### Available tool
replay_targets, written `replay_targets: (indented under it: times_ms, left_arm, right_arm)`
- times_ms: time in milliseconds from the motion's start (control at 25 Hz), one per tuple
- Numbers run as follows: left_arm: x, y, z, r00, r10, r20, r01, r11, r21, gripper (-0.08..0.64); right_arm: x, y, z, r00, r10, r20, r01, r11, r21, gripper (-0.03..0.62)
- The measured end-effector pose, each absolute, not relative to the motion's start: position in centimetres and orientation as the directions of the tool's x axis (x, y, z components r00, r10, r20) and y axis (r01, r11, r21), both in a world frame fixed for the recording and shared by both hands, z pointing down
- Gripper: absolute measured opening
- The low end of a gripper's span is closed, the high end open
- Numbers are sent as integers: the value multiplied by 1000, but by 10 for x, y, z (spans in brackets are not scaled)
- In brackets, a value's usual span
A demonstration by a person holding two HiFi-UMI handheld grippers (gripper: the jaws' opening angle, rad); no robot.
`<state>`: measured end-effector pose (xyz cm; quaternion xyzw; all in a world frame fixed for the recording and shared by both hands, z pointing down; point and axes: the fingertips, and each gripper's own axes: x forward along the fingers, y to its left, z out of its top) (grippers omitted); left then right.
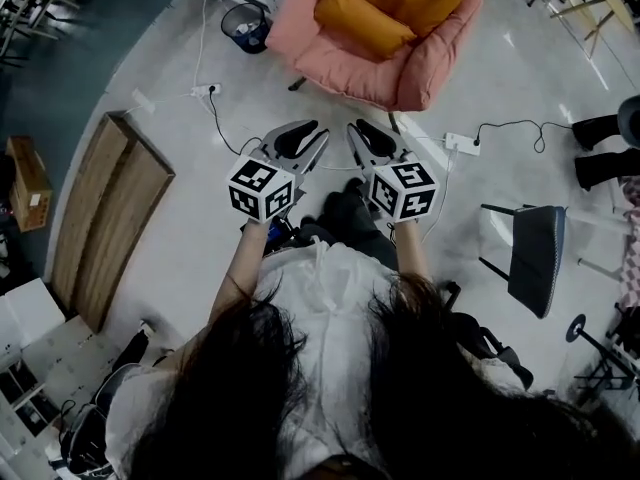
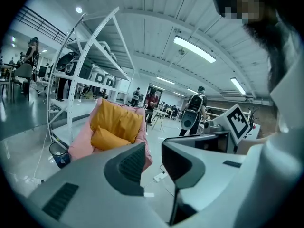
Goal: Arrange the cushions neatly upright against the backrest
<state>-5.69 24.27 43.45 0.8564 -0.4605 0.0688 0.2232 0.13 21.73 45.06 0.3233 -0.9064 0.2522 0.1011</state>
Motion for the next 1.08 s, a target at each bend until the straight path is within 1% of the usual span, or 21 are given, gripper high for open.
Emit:
replay_targets:
  times_ms: [560,800,1080]
  left_arm:
    - [-85,310,420,593,-760,268,-799,-513,313,117]
    - [-94,317,413,596,-765,245,-796,-520,310,117]
    - [-118,305,406,553,-806,213,-823,-487,294,117]
  right_arm:
    - [-15,296,440,-730,-583,357,-683,649,-335,78]
    - [-17,307,436,-720,-594,359,-693,646,-320,78]
    - [-16,302,439,-712,-607,355,-701,645,-304,78]
